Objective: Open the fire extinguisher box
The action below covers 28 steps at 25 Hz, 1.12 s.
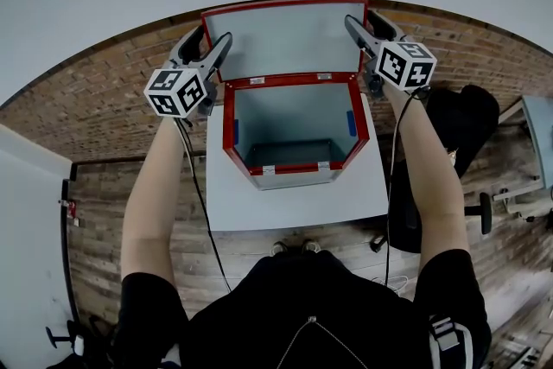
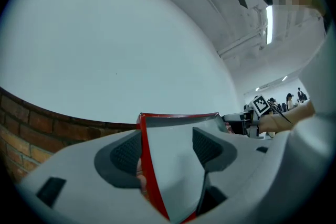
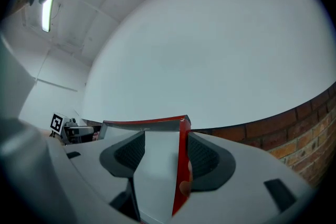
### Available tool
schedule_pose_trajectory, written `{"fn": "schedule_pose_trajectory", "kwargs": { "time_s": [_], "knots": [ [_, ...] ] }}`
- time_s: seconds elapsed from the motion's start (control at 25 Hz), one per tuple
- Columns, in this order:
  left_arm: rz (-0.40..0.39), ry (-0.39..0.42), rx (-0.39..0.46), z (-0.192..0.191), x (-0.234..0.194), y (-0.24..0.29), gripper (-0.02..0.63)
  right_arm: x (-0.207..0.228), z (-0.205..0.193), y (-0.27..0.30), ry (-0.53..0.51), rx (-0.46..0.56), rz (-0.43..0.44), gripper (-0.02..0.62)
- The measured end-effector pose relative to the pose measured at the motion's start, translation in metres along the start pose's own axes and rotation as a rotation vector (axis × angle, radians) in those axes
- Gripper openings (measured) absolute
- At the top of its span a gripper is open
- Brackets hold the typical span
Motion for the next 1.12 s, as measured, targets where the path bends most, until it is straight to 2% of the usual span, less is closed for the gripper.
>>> {"fn": "schedule_pose_trajectory", "kwargs": {
  "time_s": [0.6,1.0,1.12],
  "knots": [
    [0.011,-0.002,-0.043,-0.013,-0.014,0.018,0.342,0.014,-0.014,0.023,-0.039,-0.065,-0.012,0.265],
    [-0.003,0.003,-0.069,-0.012,-0.018,0.019,0.342,0.019,-0.013,0.028,-0.012,-0.100,-0.006,0.265],
    [0.030,0.020,-0.064,-0.007,-0.019,0.013,0.342,0.020,-0.008,0.020,-0.030,-0.088,-0.037,0.265]
  ]
}}
Point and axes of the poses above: the fingertips, and each gripper's own axes: y forward along the fingers, x to its right, z out of its top, the point moved 9 cm from there along -y, backward along the fingers, and after that the axes turned 9 degrees about x, right-handed, at the moved point
